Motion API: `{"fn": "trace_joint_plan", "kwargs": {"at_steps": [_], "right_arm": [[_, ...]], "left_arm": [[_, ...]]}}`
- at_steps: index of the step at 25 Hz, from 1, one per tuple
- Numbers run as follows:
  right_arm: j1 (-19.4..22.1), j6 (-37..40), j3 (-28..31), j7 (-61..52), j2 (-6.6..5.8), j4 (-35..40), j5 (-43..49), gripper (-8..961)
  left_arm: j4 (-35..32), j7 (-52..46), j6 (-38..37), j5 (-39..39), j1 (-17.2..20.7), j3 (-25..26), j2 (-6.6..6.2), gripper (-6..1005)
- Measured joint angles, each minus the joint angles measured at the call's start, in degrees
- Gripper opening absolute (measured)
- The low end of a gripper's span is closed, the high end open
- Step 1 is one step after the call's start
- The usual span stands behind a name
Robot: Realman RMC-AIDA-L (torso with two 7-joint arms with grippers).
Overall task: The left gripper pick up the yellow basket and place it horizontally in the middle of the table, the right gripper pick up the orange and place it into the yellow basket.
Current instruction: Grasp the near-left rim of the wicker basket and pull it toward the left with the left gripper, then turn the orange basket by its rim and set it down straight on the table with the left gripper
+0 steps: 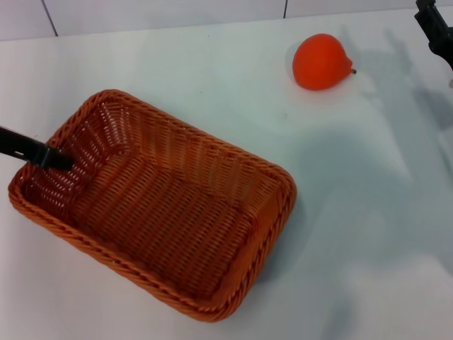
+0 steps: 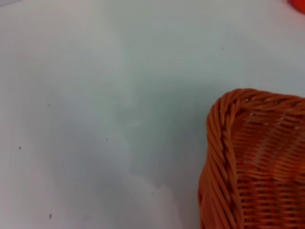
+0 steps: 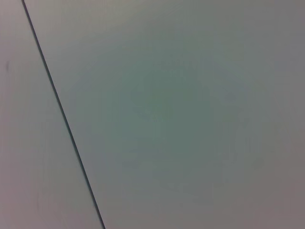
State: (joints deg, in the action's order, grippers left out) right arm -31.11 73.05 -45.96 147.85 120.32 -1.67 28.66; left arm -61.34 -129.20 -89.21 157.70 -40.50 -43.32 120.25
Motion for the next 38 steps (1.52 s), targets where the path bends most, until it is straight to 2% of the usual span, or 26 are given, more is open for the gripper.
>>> {"fn": "trace_joint_plan", "kwargs": {"at_steps": [3, 6, 10, 12, 16, 24, 34, 38], "right_arm": [[0.0, -0.6, 0.0, 0.0, 0.00, 0.0, 0.0, 928], [-0.1, -1.0, 0.0, 0.0, 0.00, 0.0, -0.1, 928], [-0.2, -1.3, 0.0, 0.0, 0.00, 0.2, -0.2, 928], [-0.4, -1.7, 0.0, 0.0, 0.00, 0.3, -0.2, 928], [-1.1, -3.4, 0.0, 0.0, 0.00, 0.6, -0.2, 927], [-2.9, -6.4, 0.5, 0.0, -0.18, 0.7, -0.2, 927], [-4.0, -9.0, 0.9, 0.0, -0.21, 1.4, -0.2, 927], [-4.2, -9.5, 0.9, 0.0, -0.19, 1.4, -0.2, 928]], "left_arm": [[-0.5, -0.3, -1.7, -1.2, -0.1, 3.6, -0.21, 214], [-0.4, -0.6, -4.7, -4.3, -0.3, 8.5, -1.03, 132], [-0.1, -2.8, -8.0, -8.2, 0.3, 15.0, -1.91, 144], [0.0, -3.7, -8.3, -9.4, 1.3, 17.4, -1.81, 150], [0.6, -5.7, -8.0, -12.7, 3.7, 20.7, -0.59, 162], [0.0, -8.6, -3.7, -16.9, 8.9, 21.2, 3.21, 186], [2.4, -10.0, -0.4, -17.4, 11.4, 21.1, 4.14, 215], [4.8, -10.6, 0.7, -20.0, 12.6, 20.8, 4.24, 227]]}}
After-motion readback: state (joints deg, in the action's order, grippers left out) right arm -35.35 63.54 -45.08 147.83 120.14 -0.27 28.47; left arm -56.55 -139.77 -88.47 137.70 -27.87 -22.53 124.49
